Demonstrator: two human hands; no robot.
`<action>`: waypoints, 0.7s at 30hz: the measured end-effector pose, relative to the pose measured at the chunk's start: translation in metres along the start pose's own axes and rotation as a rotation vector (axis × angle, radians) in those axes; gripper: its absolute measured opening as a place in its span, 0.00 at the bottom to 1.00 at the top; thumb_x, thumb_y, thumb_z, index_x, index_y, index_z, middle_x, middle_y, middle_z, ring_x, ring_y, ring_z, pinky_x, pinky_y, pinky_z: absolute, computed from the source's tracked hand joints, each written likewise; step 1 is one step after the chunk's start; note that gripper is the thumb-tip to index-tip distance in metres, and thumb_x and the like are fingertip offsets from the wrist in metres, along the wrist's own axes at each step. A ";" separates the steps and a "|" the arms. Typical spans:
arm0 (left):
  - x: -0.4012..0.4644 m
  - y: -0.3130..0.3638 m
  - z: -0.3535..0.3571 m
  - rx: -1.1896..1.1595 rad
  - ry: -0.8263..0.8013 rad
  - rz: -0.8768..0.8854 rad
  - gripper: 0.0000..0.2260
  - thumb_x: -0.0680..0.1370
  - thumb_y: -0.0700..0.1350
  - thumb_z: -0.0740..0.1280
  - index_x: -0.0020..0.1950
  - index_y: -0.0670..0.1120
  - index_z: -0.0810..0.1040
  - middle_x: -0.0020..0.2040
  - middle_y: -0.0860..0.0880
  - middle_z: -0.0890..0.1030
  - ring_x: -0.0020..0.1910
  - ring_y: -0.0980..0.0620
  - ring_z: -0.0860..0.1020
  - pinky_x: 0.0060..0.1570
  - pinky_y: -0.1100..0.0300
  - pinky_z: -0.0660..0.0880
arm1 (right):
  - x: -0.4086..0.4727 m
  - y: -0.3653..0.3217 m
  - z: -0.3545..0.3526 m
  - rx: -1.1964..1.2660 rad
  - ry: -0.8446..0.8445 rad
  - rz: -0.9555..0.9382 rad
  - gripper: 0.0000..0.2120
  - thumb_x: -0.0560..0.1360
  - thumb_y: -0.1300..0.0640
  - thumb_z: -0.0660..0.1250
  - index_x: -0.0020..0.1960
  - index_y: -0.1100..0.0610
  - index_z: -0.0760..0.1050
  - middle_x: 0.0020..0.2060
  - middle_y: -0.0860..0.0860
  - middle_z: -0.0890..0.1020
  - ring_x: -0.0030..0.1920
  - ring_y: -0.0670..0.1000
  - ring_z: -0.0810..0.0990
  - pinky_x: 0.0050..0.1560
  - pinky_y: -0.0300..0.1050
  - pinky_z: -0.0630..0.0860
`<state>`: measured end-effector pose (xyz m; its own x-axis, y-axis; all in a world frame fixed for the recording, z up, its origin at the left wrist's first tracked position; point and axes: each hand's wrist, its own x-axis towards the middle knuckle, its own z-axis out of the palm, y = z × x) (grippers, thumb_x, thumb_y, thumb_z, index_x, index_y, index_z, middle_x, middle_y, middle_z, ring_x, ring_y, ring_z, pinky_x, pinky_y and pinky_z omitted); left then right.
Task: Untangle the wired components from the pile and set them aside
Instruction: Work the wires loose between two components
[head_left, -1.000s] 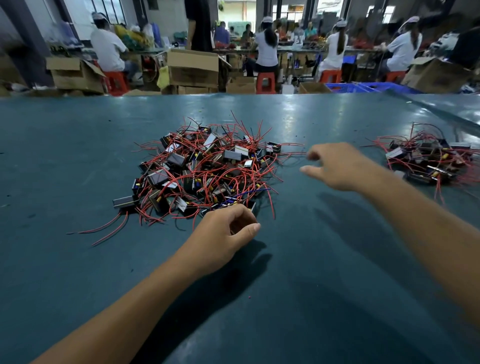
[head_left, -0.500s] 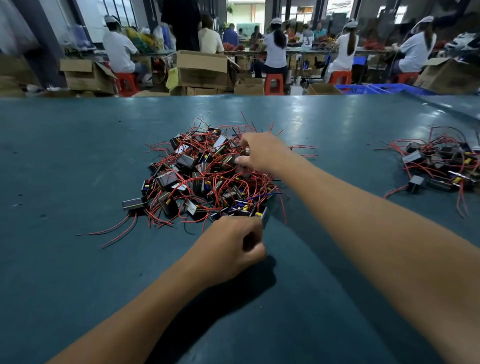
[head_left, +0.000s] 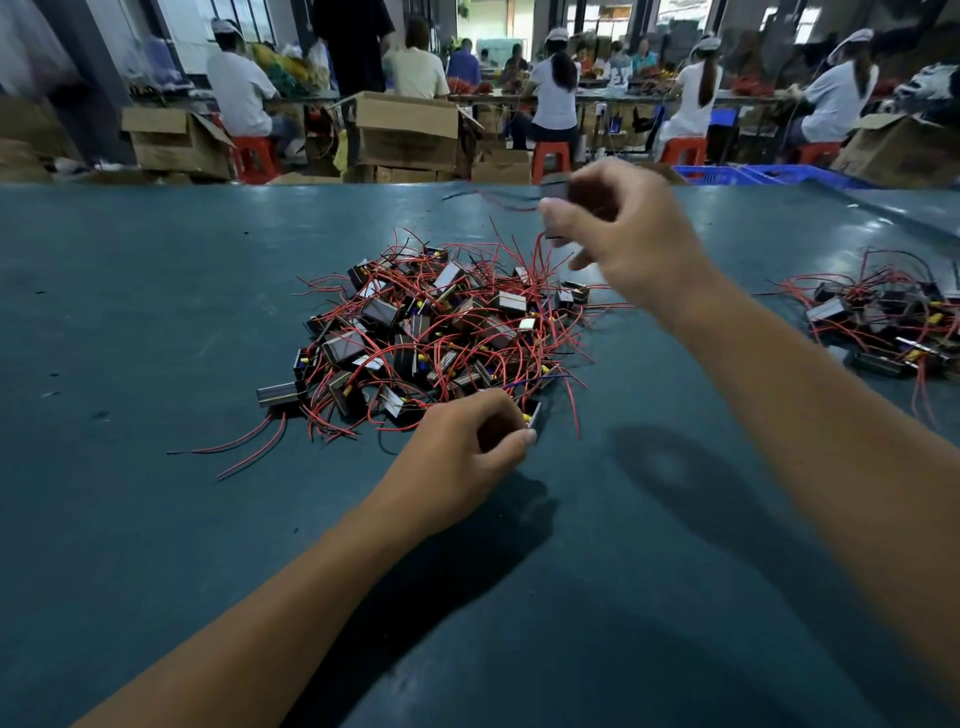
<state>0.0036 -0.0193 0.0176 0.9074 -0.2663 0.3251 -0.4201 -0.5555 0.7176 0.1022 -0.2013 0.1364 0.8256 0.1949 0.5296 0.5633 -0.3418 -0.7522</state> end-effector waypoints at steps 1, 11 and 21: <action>0.001 0.000 -0.001 -0.066 0.016 -0.027 0.05 0.79 0.48 0.70 0.45 0.49 0.78 0.37 0.53 0.79 0.34 0.60 0.75 0.35 0.66 0.71 | -0.009 -0.003 -0.008 0.196 0.016 0.027 0.13 0.77 0.55 0.72 0.56 0.60 0.73 0.46 0.56 0.83 0.44 0.54 0.85 0.41 0.45 0.81; -0.002 0.015 0.009 -0.676 -0.077 -0.123 0.16 0.76 0.43 0.72 0.63 0.47 0.75 0.52 0.39 0.81 0.43 0.51 0.82 0.38 0.57 0.80 | -0.113 0.030 -0.003 0.895 -0.073 0.247 0.12 0.73 0.64 0.68 0.56 0.57 0.73 0.47 0.60 0.81 0.49 0.60 0.83 0.53 0.55 0.82; -0.005 0.018 0.002 -0.784 -0.079 -0.043 0.14 0.77 0.42 0.70 0.62 0.43 0.76 0.47 0.42 0.84 0.40 0.47 0.80 0.37 0.57 0.80 | -0.130 0.035 -0.002 0.479 -0.288 0.150 0.15 0.71 0.58 0.73 0.56 0.56 0.74 0.45 0.49 0.83 0.41 0.45 0.80 0.44 0.38 0.77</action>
<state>-0.0082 -0.0300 0.0276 0.9070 -0.3287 0.2634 -0.2278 0.1432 0.9631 0.0148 -0.2400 0.0423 0.8361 0.4415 0.3257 0.3365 0.0562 -0.9400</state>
